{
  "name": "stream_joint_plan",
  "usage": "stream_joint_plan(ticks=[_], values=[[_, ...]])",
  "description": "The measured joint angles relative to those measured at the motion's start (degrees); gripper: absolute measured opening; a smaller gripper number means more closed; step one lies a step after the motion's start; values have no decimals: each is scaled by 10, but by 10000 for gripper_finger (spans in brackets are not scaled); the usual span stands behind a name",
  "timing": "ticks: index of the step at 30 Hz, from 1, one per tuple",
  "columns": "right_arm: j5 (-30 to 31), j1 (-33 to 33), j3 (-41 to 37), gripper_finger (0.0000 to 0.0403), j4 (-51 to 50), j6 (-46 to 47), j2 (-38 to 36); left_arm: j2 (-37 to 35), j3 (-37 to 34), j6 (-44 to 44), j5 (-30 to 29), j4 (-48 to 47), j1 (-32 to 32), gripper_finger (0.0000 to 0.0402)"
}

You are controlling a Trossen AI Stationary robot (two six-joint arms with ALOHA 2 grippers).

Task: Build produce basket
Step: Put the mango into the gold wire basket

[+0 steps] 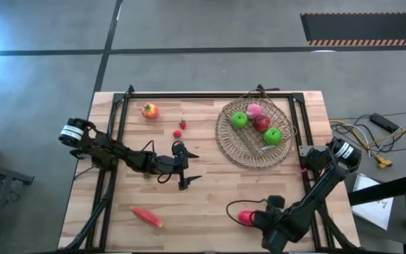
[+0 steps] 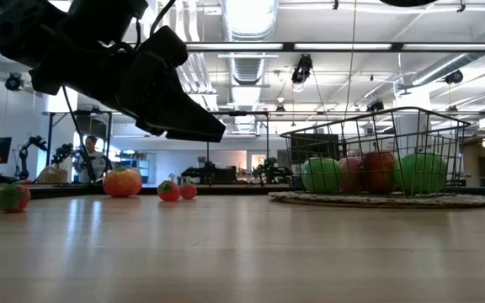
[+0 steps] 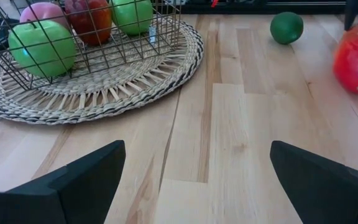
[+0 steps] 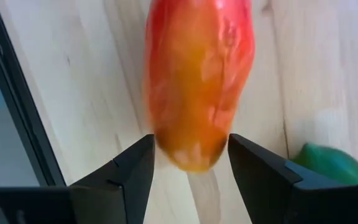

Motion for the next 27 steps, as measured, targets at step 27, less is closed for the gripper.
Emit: stream_joint_plan(ticks=[27], values=[[34, -66, -2, 299, 86, -10, 24, 0, -4, 0, 0, -5, 0, 384]])
